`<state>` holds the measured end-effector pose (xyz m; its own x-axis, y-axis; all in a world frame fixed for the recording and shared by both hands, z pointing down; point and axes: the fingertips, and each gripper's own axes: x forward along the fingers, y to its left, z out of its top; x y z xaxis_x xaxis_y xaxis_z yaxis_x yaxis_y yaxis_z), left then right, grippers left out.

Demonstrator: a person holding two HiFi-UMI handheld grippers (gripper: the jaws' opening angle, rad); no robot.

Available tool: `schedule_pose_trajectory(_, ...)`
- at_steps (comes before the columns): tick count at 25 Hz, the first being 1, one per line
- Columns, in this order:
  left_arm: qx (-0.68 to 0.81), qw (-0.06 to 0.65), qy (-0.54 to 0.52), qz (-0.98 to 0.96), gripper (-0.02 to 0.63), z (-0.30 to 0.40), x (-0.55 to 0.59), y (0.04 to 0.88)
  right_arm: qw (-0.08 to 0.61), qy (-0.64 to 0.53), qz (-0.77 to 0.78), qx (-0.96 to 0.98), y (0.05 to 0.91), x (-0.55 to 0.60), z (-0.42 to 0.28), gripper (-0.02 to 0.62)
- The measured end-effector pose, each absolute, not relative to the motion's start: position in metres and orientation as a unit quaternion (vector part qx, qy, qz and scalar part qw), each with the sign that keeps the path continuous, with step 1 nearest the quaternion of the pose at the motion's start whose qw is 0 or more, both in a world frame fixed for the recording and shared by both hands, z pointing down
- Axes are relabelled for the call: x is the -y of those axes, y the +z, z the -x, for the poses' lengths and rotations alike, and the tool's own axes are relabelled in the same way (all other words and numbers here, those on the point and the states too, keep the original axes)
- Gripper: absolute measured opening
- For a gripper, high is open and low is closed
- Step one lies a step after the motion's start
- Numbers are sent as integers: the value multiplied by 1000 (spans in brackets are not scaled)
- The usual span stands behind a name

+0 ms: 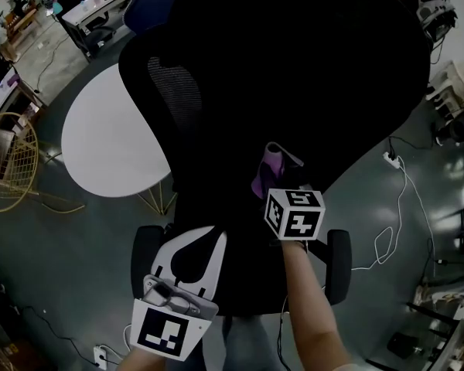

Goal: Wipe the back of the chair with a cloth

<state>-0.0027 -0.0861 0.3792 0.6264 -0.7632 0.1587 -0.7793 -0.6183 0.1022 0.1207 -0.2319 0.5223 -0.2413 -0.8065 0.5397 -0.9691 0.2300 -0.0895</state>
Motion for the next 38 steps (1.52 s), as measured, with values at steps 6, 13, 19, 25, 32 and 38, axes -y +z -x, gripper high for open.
schedule_pose_trajectory(6,421,78,58,-902,12,-7,81,381,203,200,-594,752,523,230,-142,124)
schedule_pose_trajectory(13,415,81,58,-904,12,-14,76,383,202,206,-624,727,524,226,-187,125)
schedule_pose_trajectory(19,412,81,60,-905,12,-20,75,384,203,208,-645,707,525,221,-225,125)
schedule_pose_trajectory(25,407,77,61,-908,12,-24,72,383,202,210,-666,687,524,213,-255,126)
schedule_pose_trajectory(32,405,80,60,-909,12,-32,72,385,193,211,-680,675,527,209,-278,126)
schedule_pose_trajectory(38,402,84,61,-910,12,-38,68,391,180,222,-682,673,537,200,-282,126)
